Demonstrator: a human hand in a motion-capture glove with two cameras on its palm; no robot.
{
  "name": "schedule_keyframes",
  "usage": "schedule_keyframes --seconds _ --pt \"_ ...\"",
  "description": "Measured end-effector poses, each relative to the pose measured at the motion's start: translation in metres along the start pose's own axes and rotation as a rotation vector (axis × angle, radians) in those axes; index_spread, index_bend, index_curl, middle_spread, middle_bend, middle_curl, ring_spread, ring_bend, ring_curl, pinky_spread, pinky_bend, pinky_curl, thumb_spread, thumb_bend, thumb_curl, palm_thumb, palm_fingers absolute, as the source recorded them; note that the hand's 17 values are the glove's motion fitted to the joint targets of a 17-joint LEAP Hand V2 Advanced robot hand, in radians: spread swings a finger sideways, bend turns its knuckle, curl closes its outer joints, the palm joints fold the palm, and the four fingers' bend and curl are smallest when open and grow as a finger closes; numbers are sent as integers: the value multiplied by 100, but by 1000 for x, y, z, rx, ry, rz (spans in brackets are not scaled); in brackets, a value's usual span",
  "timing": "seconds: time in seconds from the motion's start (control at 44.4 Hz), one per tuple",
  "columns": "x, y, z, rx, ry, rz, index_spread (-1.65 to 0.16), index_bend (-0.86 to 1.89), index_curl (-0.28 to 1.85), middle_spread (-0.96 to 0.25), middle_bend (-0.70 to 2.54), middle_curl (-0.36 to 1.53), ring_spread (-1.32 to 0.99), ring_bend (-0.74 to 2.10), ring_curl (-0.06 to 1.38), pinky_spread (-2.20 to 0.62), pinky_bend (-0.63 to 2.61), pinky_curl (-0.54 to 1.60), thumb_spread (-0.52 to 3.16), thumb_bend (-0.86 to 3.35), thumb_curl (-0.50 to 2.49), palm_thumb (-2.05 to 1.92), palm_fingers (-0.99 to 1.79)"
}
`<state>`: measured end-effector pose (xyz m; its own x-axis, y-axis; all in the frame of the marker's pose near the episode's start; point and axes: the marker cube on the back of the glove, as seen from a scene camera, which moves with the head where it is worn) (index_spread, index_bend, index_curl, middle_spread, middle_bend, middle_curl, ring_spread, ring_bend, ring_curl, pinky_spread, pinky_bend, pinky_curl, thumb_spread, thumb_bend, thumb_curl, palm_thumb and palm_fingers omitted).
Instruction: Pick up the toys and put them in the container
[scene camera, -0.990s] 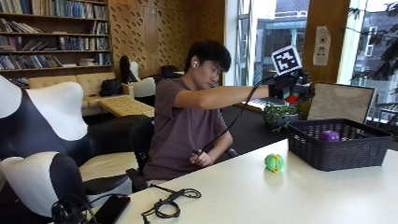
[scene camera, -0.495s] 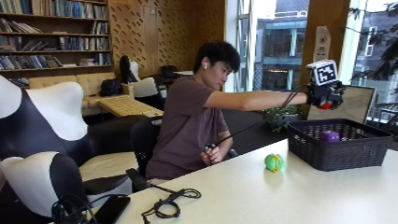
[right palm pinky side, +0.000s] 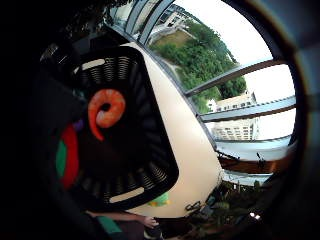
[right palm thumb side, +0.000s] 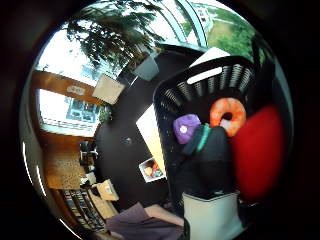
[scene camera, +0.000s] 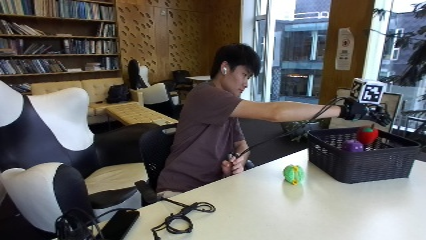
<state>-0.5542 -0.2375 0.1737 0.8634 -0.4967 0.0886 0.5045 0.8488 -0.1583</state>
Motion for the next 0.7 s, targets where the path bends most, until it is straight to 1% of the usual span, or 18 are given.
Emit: schedule_keyframes --seconds 0.023,0.045,0.068,0.09,0.113,0.18,0.27,0.338,0.518,0.698 --pt "0 3 1 -25 -36 -82 -20 66 91 -20 96 71 -32 115 64 -29 97 54 81 -8 103 30 24" --pt "0 5 3 -38 -58 -130 -21 59 92 -18 78 67 -27 105 65 -24 103 61 86 -13 98 18 -27" --pt "-1 6 4 -41 -69 -153 -21 54 91 -17 69 65 -23 99 66 -21 106 62 91 -11 95 15 -43" --pt "-1 6 5 -39 -74 -164 -22 47 86 -16 60 61 -21 89 62 -18 105 60 95 -11 92 10 -54" --pt "-2 6 5 -35 -76 -168 -23 39 80 -15 52 57 -19 80 58 -16 104 56 98 -10 89 6 -56" --pt "0 8 5 -36 -80 -174 -25 23 67 -13 35 49 -14 62 47 -10 98 49 107 -7 82 -1 -50" --pt "6 13 2 -35 -82 -181 -26 12 56 -11 21 43 -10 48 38 -5 90 44 116 -4 75 -5 -38" --pt "15 20 -3 -28 -71 -185 -27 9 51 -11 17 41 -9 46 36 -3 81 41 121 -4 69 -6 -30" --pt "44 48 -16 -33 -46 -165 -27 10 43 -11 12 36 -5 39 34 0 75 38 130 -4 57 -5 -25" --pt "86 99 -23 -28 -35 -151 -26 10 37 -10 12 32 -3 35 33 2 72 36 133 -4 48 -5 -22"
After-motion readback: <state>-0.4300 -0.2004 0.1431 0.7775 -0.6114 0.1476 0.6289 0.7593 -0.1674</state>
